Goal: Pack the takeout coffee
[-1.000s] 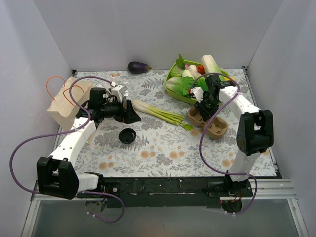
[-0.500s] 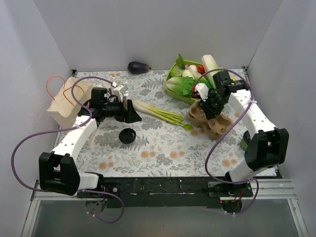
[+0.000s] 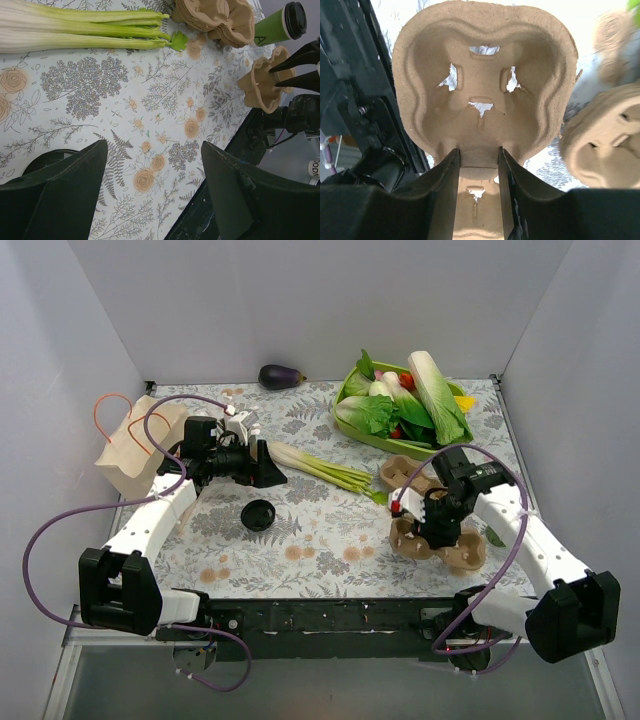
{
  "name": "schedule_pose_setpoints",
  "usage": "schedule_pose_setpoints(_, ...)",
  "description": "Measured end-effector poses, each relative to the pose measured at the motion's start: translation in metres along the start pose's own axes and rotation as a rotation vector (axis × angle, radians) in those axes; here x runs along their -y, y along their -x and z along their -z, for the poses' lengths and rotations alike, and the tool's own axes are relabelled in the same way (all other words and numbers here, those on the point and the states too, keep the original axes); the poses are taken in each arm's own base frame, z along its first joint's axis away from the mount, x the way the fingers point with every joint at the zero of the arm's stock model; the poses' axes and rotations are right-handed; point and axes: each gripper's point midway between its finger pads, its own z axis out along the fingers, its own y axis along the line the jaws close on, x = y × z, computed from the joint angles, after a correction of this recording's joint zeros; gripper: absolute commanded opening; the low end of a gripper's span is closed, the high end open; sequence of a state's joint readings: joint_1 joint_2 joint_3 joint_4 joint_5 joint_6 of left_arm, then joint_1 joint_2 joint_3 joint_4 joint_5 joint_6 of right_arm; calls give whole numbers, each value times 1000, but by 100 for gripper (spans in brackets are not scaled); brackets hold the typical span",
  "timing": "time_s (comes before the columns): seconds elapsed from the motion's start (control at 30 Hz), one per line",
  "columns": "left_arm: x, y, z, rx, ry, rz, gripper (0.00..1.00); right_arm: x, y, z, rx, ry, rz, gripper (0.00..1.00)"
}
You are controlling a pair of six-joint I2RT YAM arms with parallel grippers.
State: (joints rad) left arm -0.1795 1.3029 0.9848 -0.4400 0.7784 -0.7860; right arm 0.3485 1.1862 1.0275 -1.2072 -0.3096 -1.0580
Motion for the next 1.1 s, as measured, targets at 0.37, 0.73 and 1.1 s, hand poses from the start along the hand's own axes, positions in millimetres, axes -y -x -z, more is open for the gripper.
schedule_pose_setpoints(0.37, 0, 0, 0, 0, 0, 0, 76, -13, -52, -26, -136, -18, 214, 31)
schedule_pose_setpoints(0.73, 0, -1, 0, -3, 1, -1, 76, -19, -62, -41, -142, 31, 325, 82)
schedule_pose_setpoints(1.1, 38, 115, 55, 169, 120, -352, 79, 7, 2, 7, 46, -120, 300, 87)
